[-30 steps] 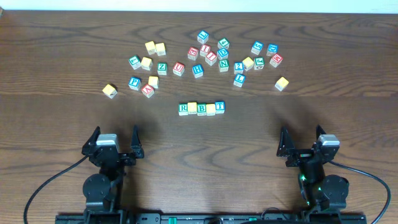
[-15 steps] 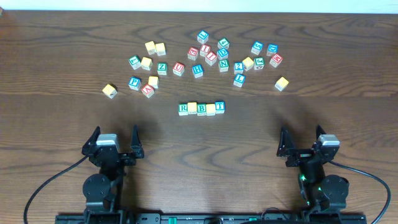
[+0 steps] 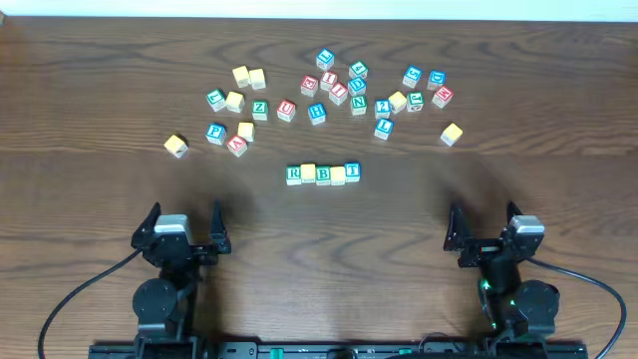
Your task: Spell out ROBOT
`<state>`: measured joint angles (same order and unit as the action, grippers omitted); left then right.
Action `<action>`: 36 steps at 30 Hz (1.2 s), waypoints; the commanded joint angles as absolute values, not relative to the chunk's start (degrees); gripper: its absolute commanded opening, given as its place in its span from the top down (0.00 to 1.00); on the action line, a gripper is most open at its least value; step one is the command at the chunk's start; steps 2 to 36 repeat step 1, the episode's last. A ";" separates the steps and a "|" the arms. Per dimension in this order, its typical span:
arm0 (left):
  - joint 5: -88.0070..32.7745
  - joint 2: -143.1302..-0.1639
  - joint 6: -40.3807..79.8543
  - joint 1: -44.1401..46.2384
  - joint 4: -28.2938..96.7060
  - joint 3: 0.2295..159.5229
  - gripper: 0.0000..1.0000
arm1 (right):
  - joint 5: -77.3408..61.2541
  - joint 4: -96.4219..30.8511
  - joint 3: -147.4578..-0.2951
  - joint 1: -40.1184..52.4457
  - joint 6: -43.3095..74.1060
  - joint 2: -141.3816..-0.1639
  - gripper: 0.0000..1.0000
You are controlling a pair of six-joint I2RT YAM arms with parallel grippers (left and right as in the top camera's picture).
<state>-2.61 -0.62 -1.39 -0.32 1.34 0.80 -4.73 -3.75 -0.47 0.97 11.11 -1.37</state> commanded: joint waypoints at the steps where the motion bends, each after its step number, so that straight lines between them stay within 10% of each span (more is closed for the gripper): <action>1: -0.73 -0.38 -1.91 -0.58 4.05 0.23 0.01 | -5.04 -3.86 -0.32 0.82 11.53 -1.02 0.01; 36: -0.73 -0.38 -1.91 -0.58 4.05 0.23 0.01 | -5.04 -3.86 -0.32 0.82 11.53 -1.02 0.01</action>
